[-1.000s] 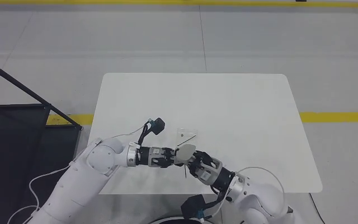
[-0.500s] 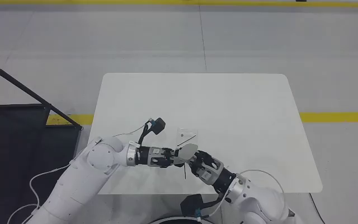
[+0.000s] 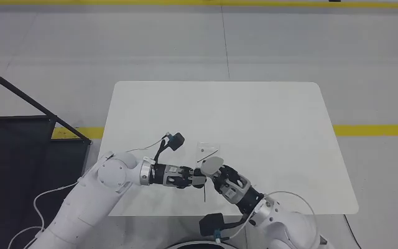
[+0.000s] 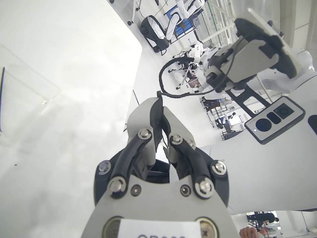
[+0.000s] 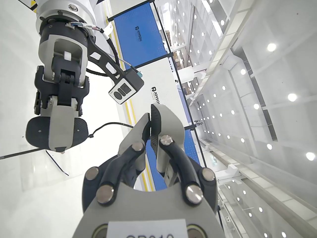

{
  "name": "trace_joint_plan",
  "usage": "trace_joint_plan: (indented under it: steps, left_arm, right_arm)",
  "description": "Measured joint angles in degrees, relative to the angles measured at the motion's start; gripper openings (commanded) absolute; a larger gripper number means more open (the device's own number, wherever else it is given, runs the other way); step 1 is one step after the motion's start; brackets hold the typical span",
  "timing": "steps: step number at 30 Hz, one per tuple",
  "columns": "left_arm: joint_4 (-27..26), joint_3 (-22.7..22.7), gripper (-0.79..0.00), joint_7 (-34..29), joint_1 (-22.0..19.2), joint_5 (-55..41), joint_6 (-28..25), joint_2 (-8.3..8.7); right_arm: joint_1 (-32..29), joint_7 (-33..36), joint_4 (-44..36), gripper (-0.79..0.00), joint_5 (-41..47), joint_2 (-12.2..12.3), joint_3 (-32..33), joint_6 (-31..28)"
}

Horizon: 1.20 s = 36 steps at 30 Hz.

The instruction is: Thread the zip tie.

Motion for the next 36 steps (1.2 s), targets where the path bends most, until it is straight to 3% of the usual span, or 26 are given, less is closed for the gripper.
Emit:
trace_joint_plan:
  steps: [21, 36]
  left_arm:
    - [2.0, 0.2, -0.785, -4.9, -1.2, -7.5, -0.5, -0.08]
    - [2.8, 0.0, -0.785, -4.3, -1.6, -6.7, 0.4, -0.15]
  right_arm:
    - [-0.8, 5.2, -0.5, -0.785, -3.2, -0.8, -0.3, 0.7]
    - [-0.7, 4.1, -0.6, -0.785, -3.1, -1.1, -1.0, 0.0]
